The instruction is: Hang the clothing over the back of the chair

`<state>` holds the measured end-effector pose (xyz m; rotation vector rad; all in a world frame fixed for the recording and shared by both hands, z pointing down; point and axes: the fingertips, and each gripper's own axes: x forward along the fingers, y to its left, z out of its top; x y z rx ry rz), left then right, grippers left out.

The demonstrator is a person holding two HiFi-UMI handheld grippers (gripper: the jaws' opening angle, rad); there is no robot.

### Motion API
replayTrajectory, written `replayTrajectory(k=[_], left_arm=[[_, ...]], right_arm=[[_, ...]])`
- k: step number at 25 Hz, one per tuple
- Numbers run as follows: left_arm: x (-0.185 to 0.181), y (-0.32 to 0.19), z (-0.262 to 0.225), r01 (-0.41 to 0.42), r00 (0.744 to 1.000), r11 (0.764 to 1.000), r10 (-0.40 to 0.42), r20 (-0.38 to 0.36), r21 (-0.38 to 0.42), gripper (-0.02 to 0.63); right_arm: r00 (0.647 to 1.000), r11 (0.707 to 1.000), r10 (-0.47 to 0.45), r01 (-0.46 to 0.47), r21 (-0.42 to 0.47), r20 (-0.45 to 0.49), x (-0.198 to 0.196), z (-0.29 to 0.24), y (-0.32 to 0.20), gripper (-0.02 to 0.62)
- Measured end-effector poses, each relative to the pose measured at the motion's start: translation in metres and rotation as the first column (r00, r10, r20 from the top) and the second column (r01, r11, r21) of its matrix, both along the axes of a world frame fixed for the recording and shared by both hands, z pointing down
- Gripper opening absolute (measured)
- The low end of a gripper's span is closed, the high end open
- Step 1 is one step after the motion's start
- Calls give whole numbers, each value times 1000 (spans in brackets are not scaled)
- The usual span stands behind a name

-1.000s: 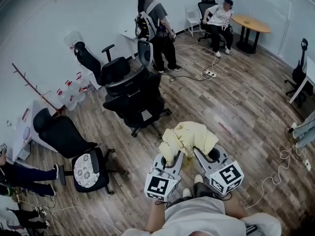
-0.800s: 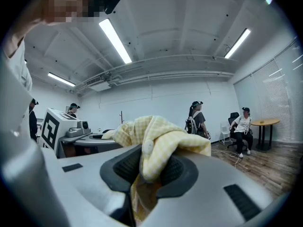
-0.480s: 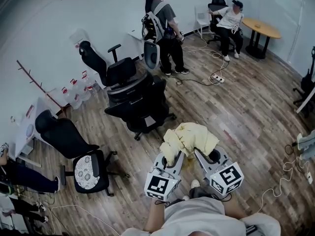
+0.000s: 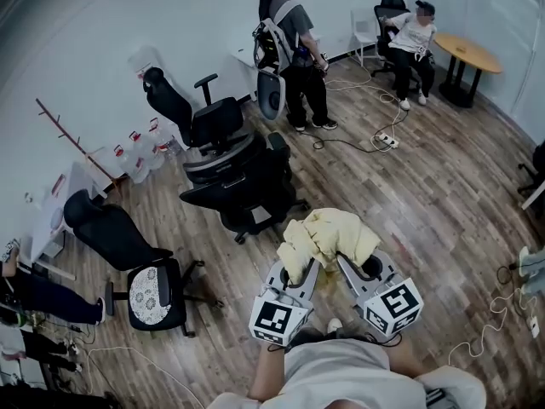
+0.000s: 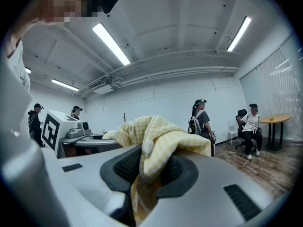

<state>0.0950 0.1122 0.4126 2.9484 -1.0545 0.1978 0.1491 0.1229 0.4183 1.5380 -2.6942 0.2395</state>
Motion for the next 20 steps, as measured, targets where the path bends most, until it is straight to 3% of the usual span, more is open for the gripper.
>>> replayTrajectory(k=[20], left_arm=[[13,-92,16,-28,1000,999,28,5,-24,58]], right_arm=[[1000,999,25,-25,-23,12,12,15,-92,91]])
